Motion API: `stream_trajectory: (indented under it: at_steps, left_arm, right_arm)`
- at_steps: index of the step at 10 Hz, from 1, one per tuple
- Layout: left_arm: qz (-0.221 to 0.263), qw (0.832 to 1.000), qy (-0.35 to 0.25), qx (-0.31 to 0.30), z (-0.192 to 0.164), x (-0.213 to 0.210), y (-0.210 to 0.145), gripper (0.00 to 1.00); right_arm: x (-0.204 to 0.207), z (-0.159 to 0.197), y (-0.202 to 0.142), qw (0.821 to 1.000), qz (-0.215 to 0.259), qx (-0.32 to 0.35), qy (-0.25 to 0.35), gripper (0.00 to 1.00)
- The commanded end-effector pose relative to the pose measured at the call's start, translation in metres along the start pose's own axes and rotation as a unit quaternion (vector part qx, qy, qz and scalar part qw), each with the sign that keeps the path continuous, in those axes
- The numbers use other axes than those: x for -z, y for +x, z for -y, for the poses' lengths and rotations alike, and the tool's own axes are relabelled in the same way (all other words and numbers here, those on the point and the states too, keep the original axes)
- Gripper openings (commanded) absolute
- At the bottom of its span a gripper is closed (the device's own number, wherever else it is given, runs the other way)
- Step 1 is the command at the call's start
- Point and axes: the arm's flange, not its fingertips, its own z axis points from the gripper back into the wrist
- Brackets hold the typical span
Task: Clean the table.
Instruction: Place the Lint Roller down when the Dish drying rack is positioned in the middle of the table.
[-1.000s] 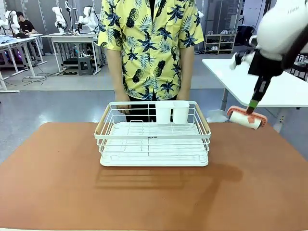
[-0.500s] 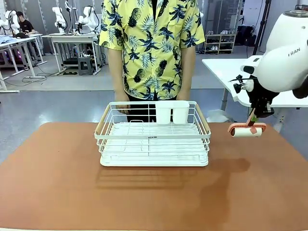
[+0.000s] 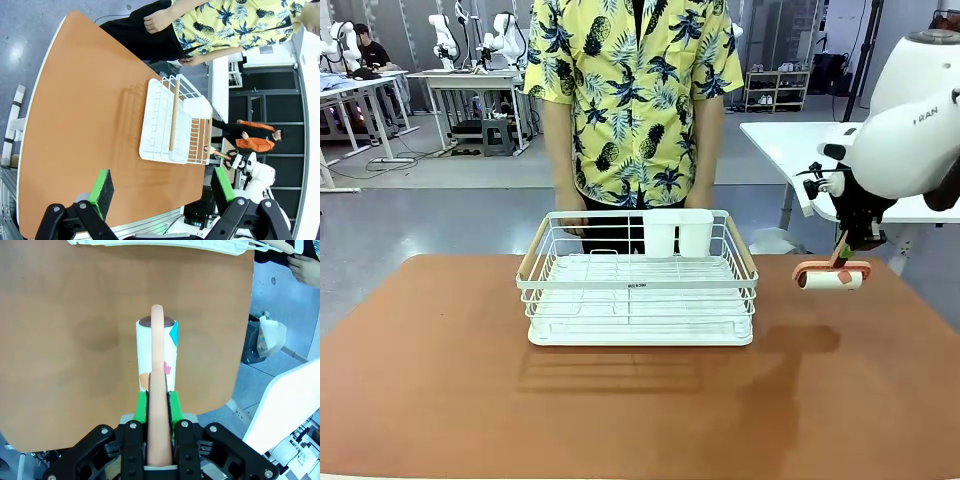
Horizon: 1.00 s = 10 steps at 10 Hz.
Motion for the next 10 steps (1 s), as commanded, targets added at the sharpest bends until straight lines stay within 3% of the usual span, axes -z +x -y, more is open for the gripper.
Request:
stream_trajectory:
  at_steps: [1,3,10]
  left_arm:
    - [0.001,1.000,-0.011,0.004,-0.001,-0.003,0.000,1.00]
    - [0.001,1.000,-0.011,0.004,-0.001,-0.003,0.000,1.00]
    - [0.001,1.000,-0.011,0.004,-0.001,-0.003,0.000,1.00]
  right_arm:
    - [0.022,-0.005,0.002,0.999,-0.002,0.003,-0.034,0.21]
    - [0.043,-0.006,0.003,0.998,-0.023,0.000,-0.056,0.21]
    - [0.074,-0.013,-0.006,0.999,-0.004,0.026,-0.036,0.21]
